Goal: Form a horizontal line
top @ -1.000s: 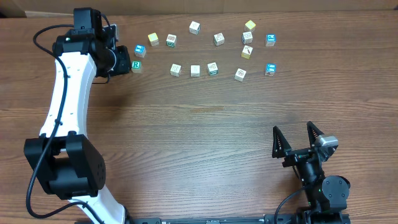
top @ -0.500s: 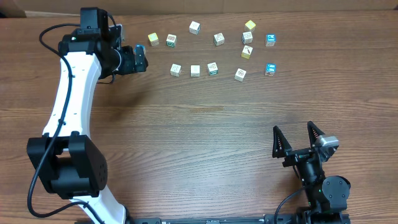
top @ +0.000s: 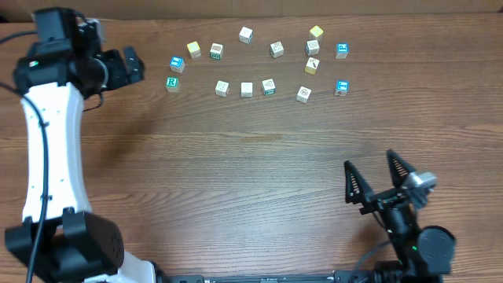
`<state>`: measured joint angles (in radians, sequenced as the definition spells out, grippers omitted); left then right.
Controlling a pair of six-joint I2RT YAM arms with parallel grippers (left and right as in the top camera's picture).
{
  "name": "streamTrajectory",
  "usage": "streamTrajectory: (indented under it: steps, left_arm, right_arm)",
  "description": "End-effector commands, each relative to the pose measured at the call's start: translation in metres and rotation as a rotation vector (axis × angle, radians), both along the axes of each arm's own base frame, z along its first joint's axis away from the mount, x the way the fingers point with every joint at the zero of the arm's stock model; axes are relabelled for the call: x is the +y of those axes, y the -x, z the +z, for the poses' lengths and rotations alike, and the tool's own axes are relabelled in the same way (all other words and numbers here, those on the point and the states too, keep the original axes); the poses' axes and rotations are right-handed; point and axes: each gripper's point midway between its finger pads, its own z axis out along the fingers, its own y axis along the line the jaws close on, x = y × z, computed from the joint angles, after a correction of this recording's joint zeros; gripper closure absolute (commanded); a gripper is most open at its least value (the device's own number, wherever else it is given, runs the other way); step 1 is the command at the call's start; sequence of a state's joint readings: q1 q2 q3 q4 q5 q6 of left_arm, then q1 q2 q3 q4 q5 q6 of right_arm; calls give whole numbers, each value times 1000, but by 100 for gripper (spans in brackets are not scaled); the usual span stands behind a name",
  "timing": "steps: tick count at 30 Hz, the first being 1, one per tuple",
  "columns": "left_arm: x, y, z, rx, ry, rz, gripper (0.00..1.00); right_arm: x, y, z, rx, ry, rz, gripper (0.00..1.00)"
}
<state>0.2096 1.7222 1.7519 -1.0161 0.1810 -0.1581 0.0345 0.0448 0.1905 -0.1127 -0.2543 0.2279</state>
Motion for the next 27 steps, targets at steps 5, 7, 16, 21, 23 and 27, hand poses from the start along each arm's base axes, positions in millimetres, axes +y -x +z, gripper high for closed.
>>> streamTrajectory:
  steps: [5, 7, 16, 21, 23, 27]
  left_arm:
    - [9, 1, 14, -28, -3, 34, 0]
    - [9, 1, 14, -28, -3, 33, 0]
    - [9, 1, 14, -28, -3, 33, 0]
    - [9, 1, 14, -29, -3, 34, 0]
    - [9, 1, 14, -29, -3, 33, 0]
    - [9, 1, 14, -28, -3, 33, 0]
  right_arm:
    - [1, 4, 107, -5, -7, 6, 0]
    - [1, -8, 136, 42, -6, 6, 0]
    - [4, -76, 214, 262, 10, 5, 0]
    - [5, -121, 216, 435, 52, 9, 0]
    - [4, -137, 206, 511, 99, 8, 0]
    - [-7, -163, 173, 671, 145, -51, 0]
